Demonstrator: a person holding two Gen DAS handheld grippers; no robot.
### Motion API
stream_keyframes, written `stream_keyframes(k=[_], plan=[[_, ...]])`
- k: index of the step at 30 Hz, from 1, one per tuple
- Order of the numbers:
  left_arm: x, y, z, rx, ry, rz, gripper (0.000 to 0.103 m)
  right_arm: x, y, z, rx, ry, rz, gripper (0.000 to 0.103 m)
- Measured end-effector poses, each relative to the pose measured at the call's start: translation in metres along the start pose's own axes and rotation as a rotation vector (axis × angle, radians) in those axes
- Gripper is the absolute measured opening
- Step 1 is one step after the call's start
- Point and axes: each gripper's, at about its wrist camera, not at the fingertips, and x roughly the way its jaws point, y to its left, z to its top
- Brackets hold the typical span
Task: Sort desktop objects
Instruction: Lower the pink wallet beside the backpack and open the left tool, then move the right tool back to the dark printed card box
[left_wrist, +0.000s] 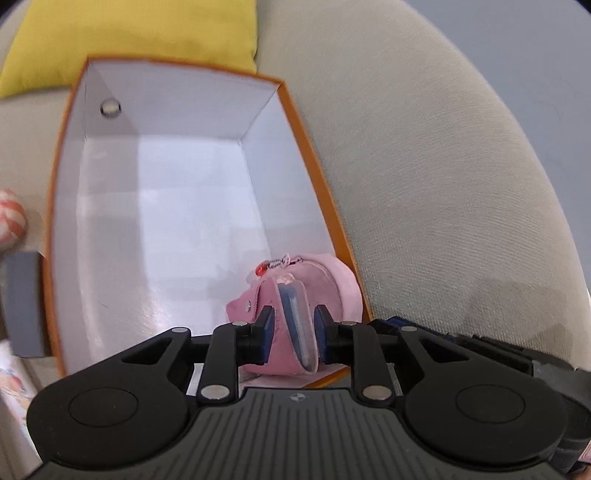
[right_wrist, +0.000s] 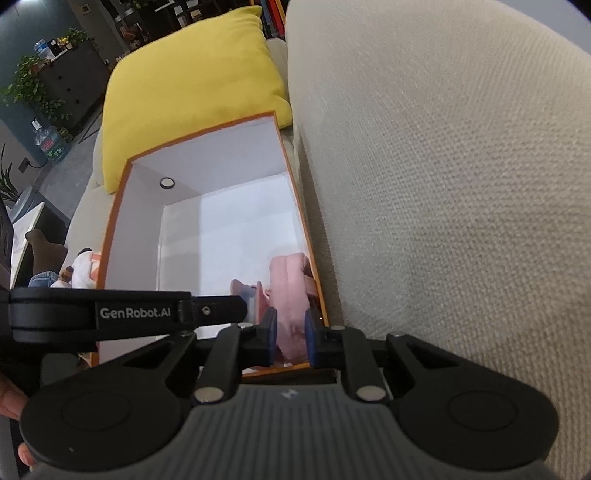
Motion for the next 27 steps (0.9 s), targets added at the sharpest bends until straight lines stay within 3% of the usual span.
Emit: stream_keyframes(k=[3, 8, 12, 17, 22, 27], plan=[[-0.027, -0.005, -0.009, 0.070, -0.071, 0.031, 0.025, -0.013, 0.012, -0.006, -0.040, -0.057, -0.006, 0.031], [-0.081, 0.003, -0.031, 0.123, -0.201, 0.122, 0.025, -0.031, 0.042, -0.020, -0.118, -0.191, 0.059, 0.032], [-0.121, 0.026, -0.046, 0.144, -0.252, 0.176, 0.025, -0.039, 0.071, -0.031, -0.195, -0.246, 0.143, 0.038], [-0.155, 0.067, -0.069, 0.125, -0.221, 0.275, 0.025, -0.032, 0.117, -0.041, -0.283, -0.171, 0.246, 0.038], [-0.161, 0.111, -0.104, 0.079, -0.154, 0.328, 0.025, -0.004, 0.164, -0.064, -0.381, -0.055, 0.302, 0.038], [-0.159, 0.143, -0.142, 0.051, -0.079, 0.331, 0.025, 0.030, 0.199, -0.093, -0.490, 0.086, 0.310, 0.038]])
